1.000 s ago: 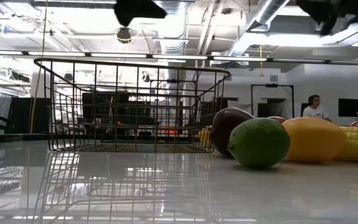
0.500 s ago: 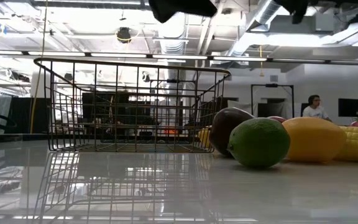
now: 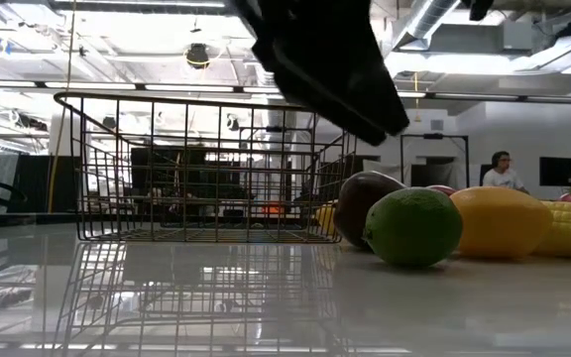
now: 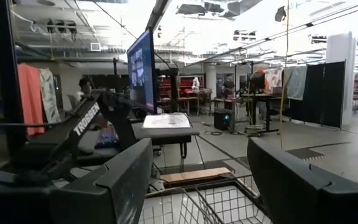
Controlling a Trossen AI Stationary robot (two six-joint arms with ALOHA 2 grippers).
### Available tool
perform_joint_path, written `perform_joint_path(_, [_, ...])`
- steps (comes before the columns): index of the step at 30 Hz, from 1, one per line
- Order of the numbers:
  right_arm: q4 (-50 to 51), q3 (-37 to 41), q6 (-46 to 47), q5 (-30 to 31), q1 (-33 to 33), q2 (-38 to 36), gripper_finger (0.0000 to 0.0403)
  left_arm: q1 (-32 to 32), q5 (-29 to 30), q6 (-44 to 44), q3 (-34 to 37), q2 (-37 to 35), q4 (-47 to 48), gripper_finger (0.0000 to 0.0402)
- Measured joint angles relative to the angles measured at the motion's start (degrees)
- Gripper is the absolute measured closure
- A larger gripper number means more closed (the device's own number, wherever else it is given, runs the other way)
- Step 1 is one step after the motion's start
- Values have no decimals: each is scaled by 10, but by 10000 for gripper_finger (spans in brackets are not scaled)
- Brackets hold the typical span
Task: Sort produce into baskets
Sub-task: Put the bottom green lime into the brown wire basket
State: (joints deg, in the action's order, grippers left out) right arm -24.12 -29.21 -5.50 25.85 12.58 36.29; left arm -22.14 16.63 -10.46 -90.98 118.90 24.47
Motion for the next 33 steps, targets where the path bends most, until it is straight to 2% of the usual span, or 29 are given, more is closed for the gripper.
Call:
perform_joint_path(8, [18, 0, -1, -1, -11, -7, 111, 1, -17, 48, -71, 62, 5, 146])
perform_joint_path(13, [13, 0, -1, -2, -10, -8, 111, 4, -40, 38, -73, 79, -16, 146])
perform_joint_path(33, [12, 0, -1, -5, -10, -7, 111, 9, -34, 51, -73, 116, -9, 146])
